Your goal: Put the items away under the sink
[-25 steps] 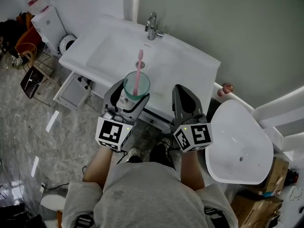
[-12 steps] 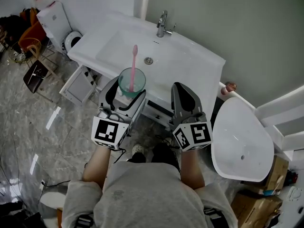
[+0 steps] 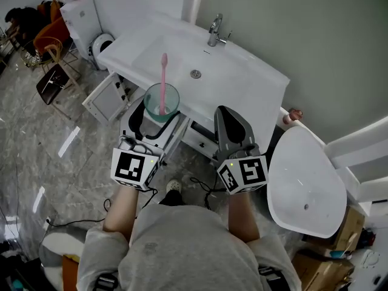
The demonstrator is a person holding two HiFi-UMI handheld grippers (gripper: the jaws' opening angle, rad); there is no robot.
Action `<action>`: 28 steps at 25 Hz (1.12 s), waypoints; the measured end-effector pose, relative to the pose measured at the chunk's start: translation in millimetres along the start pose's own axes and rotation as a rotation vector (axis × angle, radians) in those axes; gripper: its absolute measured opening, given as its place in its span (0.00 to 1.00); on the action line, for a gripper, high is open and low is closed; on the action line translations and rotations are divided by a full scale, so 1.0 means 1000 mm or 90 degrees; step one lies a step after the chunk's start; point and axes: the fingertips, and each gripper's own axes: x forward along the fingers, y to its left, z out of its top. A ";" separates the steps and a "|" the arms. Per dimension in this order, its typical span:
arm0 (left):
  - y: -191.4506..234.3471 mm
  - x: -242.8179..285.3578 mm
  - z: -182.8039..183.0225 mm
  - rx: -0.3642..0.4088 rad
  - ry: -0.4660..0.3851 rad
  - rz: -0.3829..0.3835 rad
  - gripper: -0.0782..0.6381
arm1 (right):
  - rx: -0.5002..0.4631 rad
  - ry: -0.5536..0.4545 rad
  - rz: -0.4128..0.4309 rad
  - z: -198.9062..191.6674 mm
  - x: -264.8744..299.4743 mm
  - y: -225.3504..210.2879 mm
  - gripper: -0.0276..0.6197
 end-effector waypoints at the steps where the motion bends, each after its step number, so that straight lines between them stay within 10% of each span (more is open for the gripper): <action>1: -0.003 -0.007 0.002 -0.003 0.001 0.005 0.59 | 0.002 0.002 0.002 0.001 -0.006 0.004 0.06; 14: -0.022 -0.107 0.010 -0.011 0.020 0.057 0.59 | 0.007 0.012 0.043 -0.001 -0.068 0.071 0.06; 28: 0.057 -0.145 0.022 0.000 -0.013 0.073 0.59 | 0.019 0.000 0.056 -0.003 -0.018 0.138 0.06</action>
